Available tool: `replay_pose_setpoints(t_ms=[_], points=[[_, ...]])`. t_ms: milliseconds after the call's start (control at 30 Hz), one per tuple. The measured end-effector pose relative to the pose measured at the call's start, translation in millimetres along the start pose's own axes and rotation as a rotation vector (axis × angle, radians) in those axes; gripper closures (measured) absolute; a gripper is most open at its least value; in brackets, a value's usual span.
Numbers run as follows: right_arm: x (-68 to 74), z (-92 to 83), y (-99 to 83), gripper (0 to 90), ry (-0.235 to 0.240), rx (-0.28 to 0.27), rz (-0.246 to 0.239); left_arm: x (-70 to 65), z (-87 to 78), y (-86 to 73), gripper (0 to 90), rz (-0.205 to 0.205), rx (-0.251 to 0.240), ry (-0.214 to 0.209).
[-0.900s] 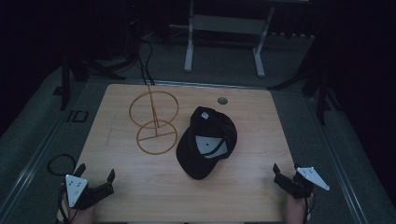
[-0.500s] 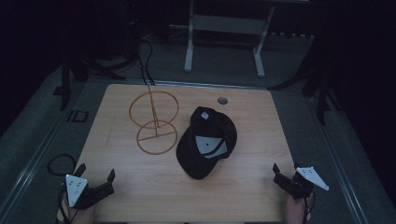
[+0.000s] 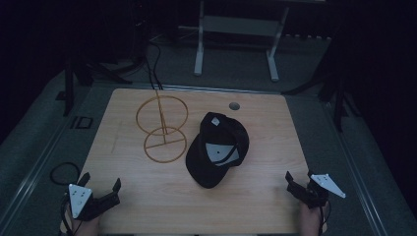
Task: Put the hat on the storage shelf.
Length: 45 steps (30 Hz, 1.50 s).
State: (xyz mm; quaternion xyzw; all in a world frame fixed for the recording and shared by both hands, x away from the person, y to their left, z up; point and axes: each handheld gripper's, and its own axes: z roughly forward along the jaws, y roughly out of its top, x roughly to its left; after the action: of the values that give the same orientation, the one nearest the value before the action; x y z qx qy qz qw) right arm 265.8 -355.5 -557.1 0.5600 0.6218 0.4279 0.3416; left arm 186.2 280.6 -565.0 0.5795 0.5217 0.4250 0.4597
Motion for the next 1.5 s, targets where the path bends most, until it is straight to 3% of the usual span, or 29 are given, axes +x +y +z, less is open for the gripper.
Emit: replay_pose_setpoints(t_ms=[167, 467, 700, 1033, 1167, 1333, 1500], points=[[8.8, -9.1, 18.7, 13.6, 0.034, -0.047, -0.031, 0.5, 0.2, -0.1, 0.5, -0.004, 0.001, 0.001], [30.8, -17.4, 55.9, 13.6, 0.078, -0.053, -0.117, 1.7, 0.0, -0.4, 0.5, -0.014, 0.0, 0.003], [46.9, -18.4, 75.8, 13.0, 0.12, -0.045, -0.14, 1.8, -0.3, 0.0, 0.5, -0.009, 0.002, 0.008], [81.6, -24.0, 118.6, 12.3, 0.223, -0.067, -0.186, 1.7, -0.1, -0.2, 0.5, -0.01, 0.006, 0.009], [97.7, -23.5, 130.8, 11.8, 0.259, -0.057, -0.194, 2.2, -0.8, 0.2, 0.5, -0.011, 0.006, 0.012], [124.2, -15.7, 141.1, 11.4, 0.346, -0.028, -0.236, 2.6, -0.7, 0.3, 0.5, -0.017, 0.004, 0.012], [141.6, -3.5, 145.8, 11.5, 0.366, 0.029, -0.254, 2.9, -0.9, 0.5, 0.5, -0.016, 0.004, 0.005]])
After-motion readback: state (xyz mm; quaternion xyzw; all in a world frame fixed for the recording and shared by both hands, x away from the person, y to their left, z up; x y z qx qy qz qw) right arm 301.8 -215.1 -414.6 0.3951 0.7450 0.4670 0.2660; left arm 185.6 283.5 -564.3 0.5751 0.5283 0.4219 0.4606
